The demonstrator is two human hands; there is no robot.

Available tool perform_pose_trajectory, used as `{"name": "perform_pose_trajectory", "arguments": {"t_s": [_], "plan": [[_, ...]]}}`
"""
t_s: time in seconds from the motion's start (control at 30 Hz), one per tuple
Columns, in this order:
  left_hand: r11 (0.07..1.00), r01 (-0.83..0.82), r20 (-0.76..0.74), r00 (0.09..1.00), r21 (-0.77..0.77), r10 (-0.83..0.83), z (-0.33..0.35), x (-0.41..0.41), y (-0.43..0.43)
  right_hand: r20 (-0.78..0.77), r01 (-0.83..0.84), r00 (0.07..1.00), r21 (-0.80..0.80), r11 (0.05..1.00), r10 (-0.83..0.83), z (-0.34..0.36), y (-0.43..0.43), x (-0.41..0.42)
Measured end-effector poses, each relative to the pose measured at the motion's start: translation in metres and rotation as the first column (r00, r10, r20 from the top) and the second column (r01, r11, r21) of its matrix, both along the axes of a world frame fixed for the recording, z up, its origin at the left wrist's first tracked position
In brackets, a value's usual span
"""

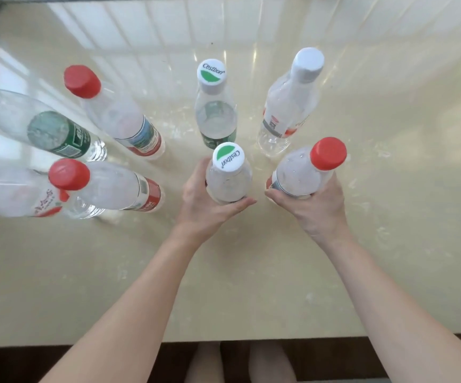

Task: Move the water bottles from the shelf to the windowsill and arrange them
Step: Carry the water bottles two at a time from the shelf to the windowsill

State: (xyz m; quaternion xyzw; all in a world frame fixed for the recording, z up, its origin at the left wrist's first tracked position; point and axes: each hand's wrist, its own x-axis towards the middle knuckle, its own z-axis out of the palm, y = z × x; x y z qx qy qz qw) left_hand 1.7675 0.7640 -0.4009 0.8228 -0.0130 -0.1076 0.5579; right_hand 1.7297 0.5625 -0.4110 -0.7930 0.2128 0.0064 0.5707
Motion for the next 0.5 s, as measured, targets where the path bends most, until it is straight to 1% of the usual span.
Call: {"name": "perform_pose_trajectory", "arguments": {"t_s": [0.13, 0.27, 0.37, 0.5], "plan": [[0.998, 0.038, -0.038, 0.999, 0.049, -0.036, -0.012, 0.0, 0.008, -0.021, 0.005, 1.0, 0.014, 1.0, -0.004, -0.005, -0.001, -0.006], [0.992, 0.084, -0.081, 0.994, 0.096, -0.076, -0.02, 0.0, 0.015, -0.086, -0.003, 0.996, 0.005, 1.0, 0.003, -0.013, -0.003, -0.01], [0.986, 0.11, -0.062, 0.993, 0.127, -0.103, -0.023, -0.001, 0.016, -0.123, -0.004, 0.992, -0.018, 1.0, 0.002, -0.018, -0.004, -0.013], [0.982, 0.12, -0.042, 0.992, 0.145, -0.115, -0.026, -0.001, 0.017, -0.115, -0.039, 0.993, -0.08, 0.996, 0.03, -0.026, -0.009, -0.015]]}}
